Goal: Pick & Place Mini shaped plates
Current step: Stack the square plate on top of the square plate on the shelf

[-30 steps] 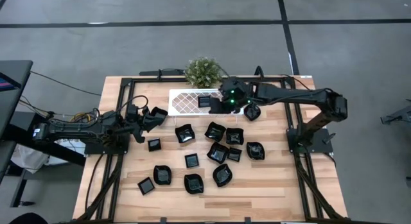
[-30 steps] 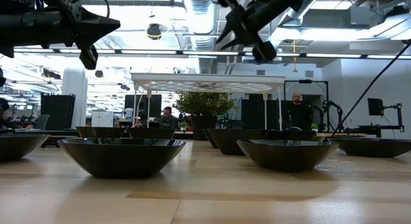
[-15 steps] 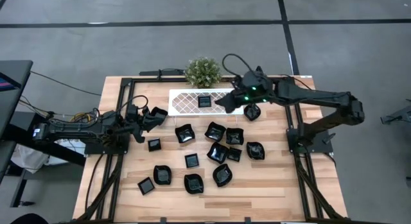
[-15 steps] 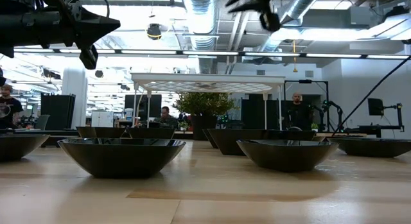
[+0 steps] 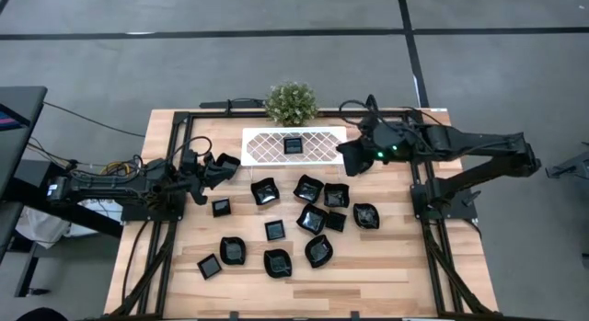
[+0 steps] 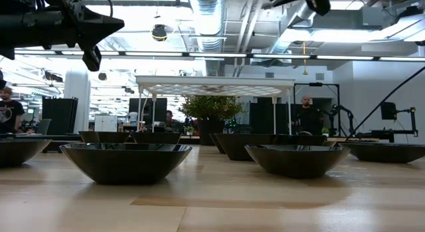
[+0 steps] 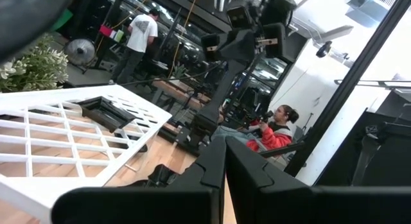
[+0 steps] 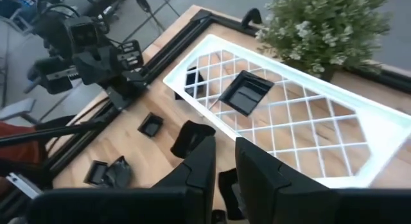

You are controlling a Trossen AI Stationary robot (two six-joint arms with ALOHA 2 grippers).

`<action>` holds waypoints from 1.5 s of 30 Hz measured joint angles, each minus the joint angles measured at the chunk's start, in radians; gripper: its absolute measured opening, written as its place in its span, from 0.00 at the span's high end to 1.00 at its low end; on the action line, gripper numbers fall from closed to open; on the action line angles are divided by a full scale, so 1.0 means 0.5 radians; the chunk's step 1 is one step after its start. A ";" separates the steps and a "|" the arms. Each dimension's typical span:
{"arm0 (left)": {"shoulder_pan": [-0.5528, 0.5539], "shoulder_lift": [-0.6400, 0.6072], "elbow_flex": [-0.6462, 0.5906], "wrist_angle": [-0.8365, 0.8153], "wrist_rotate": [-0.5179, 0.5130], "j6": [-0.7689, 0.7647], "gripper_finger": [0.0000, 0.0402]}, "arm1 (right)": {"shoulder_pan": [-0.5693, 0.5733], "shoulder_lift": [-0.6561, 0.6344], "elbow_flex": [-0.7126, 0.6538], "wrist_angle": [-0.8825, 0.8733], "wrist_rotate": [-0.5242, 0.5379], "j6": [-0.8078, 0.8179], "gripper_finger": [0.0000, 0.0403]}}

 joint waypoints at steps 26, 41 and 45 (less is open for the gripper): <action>0.000 0.000 0.000 0.033 0.000 0.000 0.97 | 0.689 0.304 -0.001 -0.808 0.341 1.287 0.86; 0.000 0.000 0.000 0.033 0.000 0.000 0.97 | 0.967 0.629 -0.001 -0.896 0.217 2.073 0.86; 0.000 -0.001 0.000 0.033 0.000 0.000 0.97 | 0.987 0.724 -0.001 -0.905 0.171 2.234 0.86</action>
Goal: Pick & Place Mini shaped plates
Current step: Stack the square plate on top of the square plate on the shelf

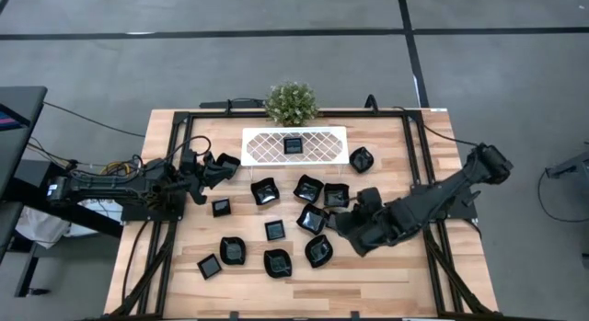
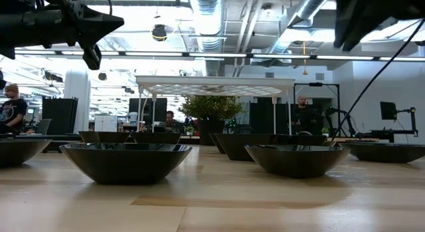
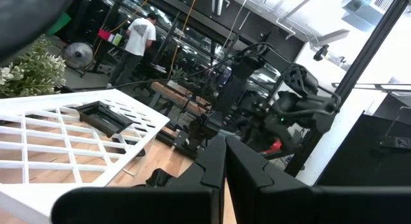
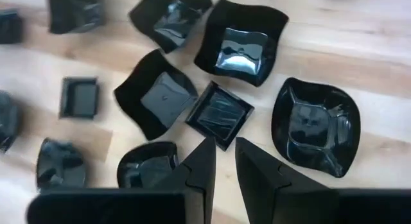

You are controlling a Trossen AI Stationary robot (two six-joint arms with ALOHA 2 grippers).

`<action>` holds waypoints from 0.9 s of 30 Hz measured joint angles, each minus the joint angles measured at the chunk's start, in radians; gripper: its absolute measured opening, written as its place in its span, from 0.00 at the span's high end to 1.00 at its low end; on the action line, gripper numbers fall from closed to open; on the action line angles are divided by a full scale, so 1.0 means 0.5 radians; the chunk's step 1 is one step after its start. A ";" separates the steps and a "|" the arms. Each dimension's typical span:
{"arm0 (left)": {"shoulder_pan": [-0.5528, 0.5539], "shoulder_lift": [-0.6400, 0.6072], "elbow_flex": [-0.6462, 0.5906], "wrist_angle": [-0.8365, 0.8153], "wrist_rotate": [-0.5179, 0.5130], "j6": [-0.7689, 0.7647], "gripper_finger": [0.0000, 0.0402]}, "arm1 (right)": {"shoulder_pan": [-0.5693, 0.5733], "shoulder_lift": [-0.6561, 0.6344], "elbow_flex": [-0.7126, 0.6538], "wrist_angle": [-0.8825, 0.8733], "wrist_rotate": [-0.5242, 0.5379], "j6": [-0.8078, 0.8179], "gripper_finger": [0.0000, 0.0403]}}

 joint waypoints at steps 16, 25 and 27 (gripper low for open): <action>0.000 0.000 0.000 0.002 0.000 0.000 0.97 | -0.112 0.345 0.001 0.161 -0.401 0.130 0.86; 0.000 0.000 0.000 0.016 -0.001 0.000 0.97 | -0.088 0.428 0.001 0.229 -0.551 0.133 0.86; 0.000 0.000 0.000 0.018 0.000 0.000 0.97 | -0.074 0.428 0.001 0.254 -0.562 0.175 0.86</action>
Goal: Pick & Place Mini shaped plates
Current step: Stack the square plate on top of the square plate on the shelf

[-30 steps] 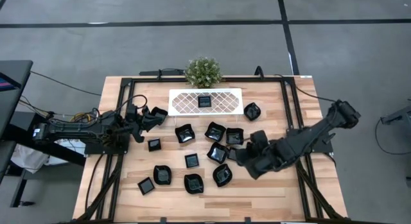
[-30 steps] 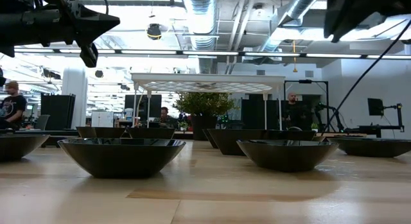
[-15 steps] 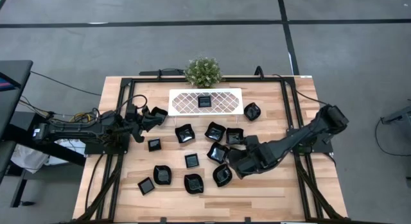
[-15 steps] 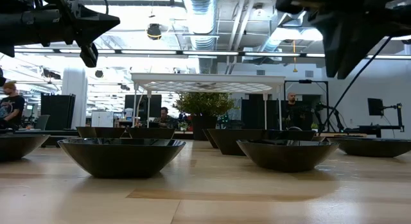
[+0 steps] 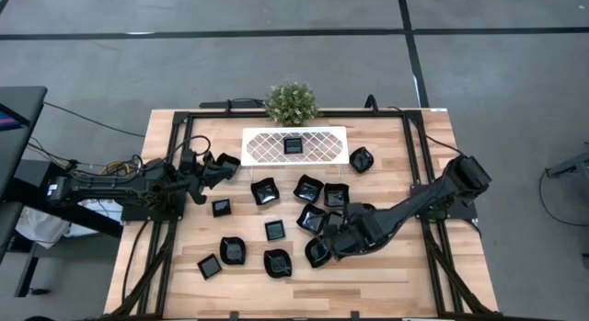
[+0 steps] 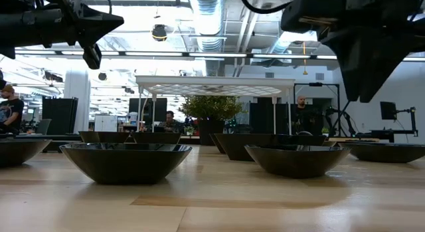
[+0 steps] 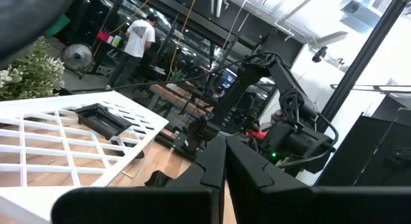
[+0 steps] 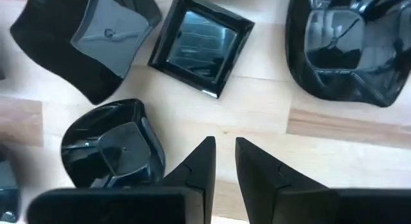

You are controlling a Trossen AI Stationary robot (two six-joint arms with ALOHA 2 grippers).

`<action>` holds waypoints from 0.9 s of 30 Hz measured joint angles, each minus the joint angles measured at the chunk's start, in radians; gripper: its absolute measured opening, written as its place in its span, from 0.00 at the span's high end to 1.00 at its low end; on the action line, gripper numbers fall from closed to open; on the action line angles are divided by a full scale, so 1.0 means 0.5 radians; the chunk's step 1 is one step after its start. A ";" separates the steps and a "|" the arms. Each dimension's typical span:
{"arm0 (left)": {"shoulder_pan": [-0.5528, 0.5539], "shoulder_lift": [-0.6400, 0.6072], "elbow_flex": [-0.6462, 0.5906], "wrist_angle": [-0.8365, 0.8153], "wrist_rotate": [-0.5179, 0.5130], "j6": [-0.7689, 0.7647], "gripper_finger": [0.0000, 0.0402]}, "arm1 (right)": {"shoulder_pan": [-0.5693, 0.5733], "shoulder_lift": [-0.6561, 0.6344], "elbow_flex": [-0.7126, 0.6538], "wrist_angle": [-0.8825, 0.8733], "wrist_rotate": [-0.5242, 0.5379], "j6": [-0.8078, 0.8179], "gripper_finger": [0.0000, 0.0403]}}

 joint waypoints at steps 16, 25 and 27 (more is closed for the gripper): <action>-0.001 0.000 0.000 0.023 0.000 0.000 0.97 | 0.291 -0.175 0.000 -0.059 -0.048 0.418 0.86; -0.001 0.000 -0.001 0.024 -0.001 0.000 0.97 | 0.295 -0.347 0.000 -0.257 0.094 0.426 0.86; 0.000 0.000 0.000 0.025 -0.001 0.000 0.97 | 0.264 -0.385 0.000 -0.313 0.095 0.412 0.86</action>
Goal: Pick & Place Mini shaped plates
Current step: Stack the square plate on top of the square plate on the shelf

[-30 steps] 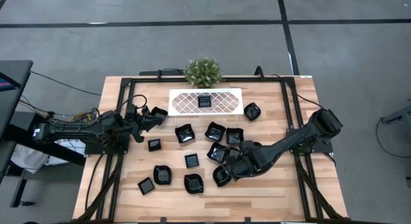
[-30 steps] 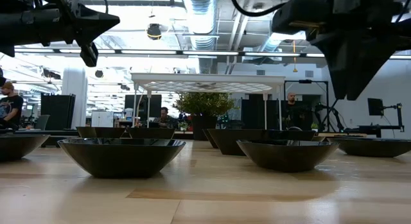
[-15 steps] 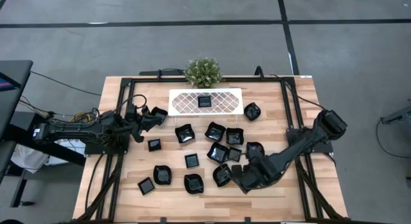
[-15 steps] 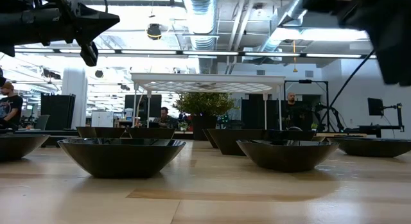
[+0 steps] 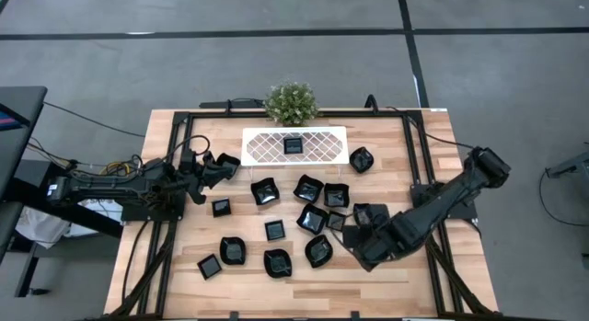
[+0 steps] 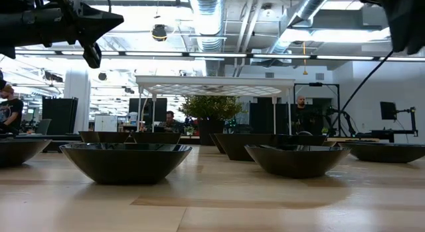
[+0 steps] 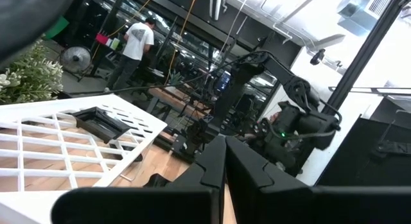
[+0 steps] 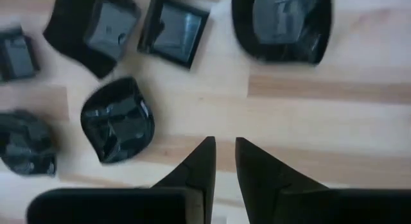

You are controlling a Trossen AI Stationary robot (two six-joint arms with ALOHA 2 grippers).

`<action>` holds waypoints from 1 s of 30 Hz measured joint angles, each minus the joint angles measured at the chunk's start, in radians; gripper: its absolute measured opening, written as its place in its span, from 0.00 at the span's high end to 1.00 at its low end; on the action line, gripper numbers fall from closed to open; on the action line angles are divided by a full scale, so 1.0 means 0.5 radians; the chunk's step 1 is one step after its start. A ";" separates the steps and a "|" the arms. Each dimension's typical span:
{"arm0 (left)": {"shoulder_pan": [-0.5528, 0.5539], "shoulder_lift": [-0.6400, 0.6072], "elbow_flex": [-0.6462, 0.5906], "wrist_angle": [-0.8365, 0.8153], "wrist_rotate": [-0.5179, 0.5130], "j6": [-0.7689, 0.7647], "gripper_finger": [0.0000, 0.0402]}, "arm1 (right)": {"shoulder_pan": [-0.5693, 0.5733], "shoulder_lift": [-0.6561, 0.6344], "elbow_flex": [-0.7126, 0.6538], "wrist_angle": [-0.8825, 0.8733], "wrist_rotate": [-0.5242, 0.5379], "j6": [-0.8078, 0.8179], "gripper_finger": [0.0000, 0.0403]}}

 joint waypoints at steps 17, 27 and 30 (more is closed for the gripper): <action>0.000 0.000 -0.001 0.003 0.000 0.000 0.97 | -0.342 -0.152 -0.208 0.429 -0.080 -0.595 0.86; -0.001 0.000 -0.001 0.008 0.000 0.000 0.97 | -0.343 -0.152 -0.469 0.763 -0.102 -0.390 0.86; 0.000 0.000 -0.001 0.009 0.000 0.000 0.97 | -0.358 -0.152 -0.557 0.909 -0.065 -0.345 0.86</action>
